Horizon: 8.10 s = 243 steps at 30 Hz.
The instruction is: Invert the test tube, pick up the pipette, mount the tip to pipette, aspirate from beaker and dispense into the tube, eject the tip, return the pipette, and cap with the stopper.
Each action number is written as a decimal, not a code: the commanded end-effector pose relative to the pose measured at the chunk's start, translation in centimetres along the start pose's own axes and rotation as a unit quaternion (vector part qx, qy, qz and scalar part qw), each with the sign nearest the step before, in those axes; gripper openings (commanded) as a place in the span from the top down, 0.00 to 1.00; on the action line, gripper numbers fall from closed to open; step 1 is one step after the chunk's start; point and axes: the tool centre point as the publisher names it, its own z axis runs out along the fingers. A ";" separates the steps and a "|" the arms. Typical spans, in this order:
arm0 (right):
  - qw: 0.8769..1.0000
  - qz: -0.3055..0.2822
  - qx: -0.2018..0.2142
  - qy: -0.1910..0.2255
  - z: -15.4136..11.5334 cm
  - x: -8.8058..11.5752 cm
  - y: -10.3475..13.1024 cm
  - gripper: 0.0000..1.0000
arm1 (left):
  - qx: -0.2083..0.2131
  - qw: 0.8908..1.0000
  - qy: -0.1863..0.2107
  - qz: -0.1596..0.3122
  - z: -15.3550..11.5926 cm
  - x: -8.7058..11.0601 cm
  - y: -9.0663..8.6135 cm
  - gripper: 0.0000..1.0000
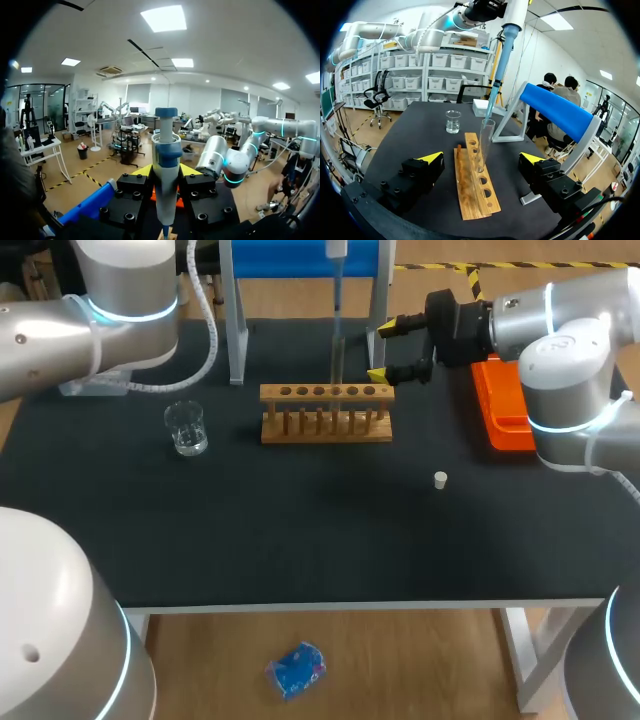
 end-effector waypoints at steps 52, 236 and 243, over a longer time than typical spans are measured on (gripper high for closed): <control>1.000 0.000 0.000 0.000 0.0 0.0 0.0 0.00 | -0.001 1.000 0.013 0.001 0.7 0.9 0.3 1.00; 1.000 0.000 0.000 0.000 0.0 0.0 0.0 0.00 | 0.011 0.999 -0.033 0.002 1.1 -0.2 5.8 1.00; 1.000 -0.013 0.014 -0.024 -2.3 -1.5 1.5 0.00 | 0.011 0.999 -0.033 0.002 1.1 -0.2 5.8 1.00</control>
